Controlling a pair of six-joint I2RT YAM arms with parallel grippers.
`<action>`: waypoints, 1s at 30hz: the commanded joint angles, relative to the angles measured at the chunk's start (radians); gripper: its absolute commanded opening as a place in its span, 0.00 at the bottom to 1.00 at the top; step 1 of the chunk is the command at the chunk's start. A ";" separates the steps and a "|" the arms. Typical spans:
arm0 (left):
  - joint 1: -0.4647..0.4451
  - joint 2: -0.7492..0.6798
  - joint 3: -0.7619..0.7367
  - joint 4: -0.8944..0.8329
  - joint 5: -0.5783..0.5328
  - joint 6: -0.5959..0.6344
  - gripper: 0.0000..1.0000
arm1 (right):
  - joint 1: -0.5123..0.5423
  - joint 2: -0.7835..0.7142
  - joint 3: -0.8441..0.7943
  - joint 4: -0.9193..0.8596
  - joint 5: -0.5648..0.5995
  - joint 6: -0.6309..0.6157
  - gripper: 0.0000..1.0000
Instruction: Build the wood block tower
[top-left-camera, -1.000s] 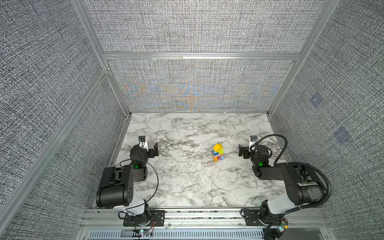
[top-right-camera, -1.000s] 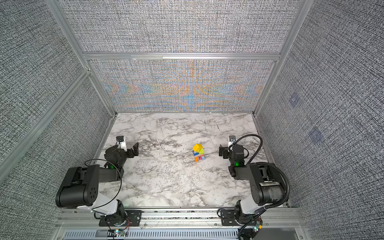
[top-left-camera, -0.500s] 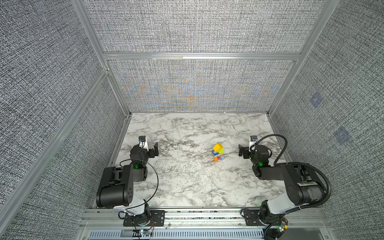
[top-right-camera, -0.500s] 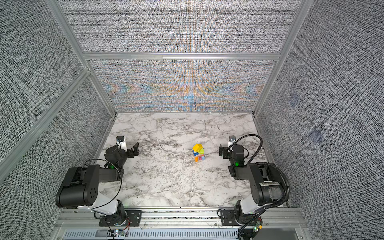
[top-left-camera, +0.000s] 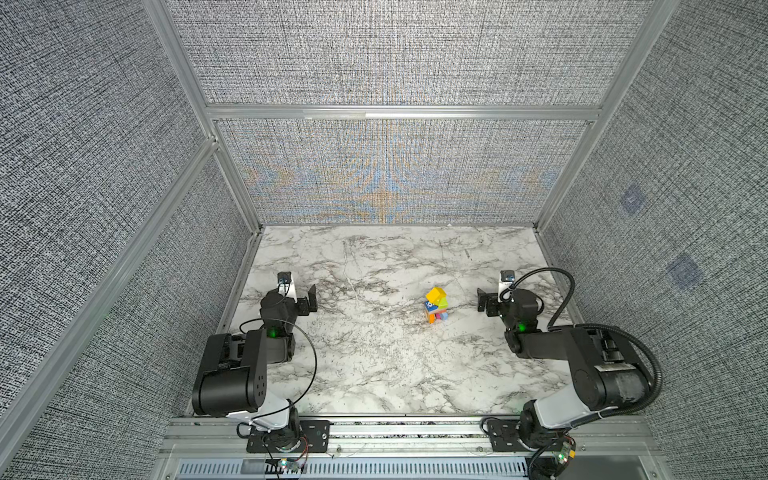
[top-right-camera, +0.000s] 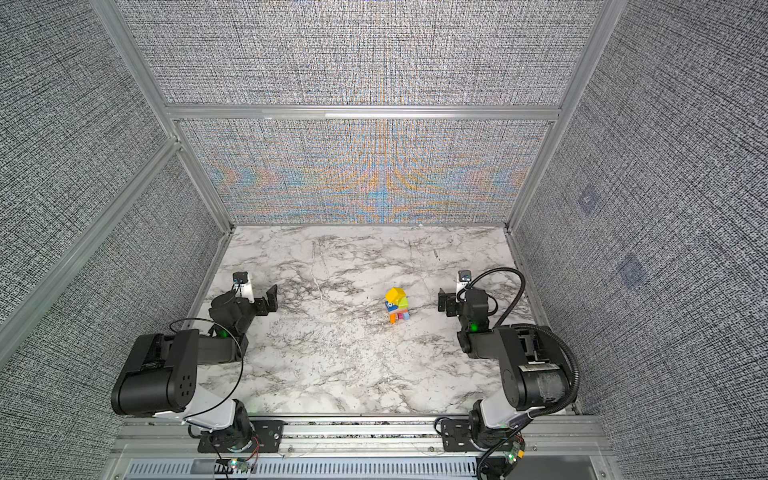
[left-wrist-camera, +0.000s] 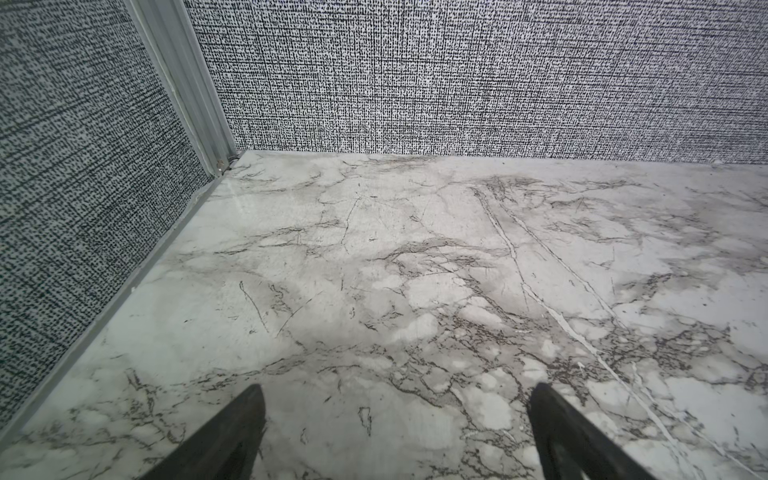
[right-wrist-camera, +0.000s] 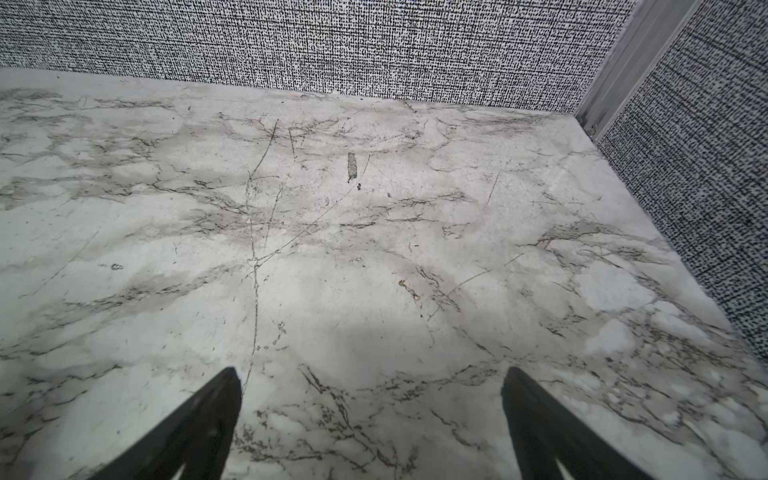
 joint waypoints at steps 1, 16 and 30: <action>0.001 -0.001 0.004 -0.002 0.009 0.001 0.99 | 0.002 -0.002 -0.002 0.012 -0.005 0.003 0.99; -0.013 -0.017 -0.006 -0.010 -0.108 -0.012 0.99 | -0.002 -0.013 0.027 -0.064 0.017 0.017 0.99; -0.009 -0.005 -0.008 0.014 -0.031 0.004 0.99 | 0.007 -0.007 -0.015 0.032 -0.017 -0.013 0.99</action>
